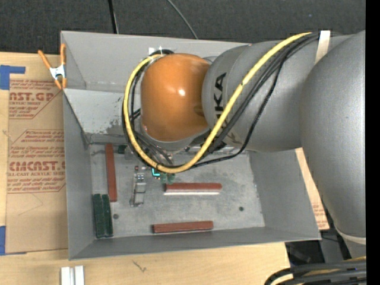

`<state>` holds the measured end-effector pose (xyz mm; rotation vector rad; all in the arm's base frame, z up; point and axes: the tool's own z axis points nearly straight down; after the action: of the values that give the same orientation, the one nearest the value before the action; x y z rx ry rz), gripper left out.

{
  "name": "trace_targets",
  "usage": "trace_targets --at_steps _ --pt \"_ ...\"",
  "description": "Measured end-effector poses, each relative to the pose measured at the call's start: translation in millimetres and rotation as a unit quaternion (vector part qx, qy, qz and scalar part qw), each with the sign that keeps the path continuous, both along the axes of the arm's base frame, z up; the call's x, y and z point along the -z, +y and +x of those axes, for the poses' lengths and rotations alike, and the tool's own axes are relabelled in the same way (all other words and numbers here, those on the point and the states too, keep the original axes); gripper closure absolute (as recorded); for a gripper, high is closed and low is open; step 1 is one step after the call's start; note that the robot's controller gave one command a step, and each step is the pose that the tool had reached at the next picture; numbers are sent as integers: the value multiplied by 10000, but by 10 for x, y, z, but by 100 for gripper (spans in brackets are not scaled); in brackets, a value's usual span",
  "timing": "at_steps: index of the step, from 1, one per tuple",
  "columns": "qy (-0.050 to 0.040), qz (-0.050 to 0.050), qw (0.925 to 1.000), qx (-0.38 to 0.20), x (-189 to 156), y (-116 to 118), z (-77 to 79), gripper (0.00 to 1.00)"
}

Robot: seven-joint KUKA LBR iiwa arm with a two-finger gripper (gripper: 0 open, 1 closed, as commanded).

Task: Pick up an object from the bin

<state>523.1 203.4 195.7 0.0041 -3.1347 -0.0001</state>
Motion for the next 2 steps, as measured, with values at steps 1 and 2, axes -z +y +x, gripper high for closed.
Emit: trace_targets --at_steps 1,2 --pt "-38 8 10000 8 -44 -9 21 0" --pt "-83 11 9983 -573 223 151 139 0"
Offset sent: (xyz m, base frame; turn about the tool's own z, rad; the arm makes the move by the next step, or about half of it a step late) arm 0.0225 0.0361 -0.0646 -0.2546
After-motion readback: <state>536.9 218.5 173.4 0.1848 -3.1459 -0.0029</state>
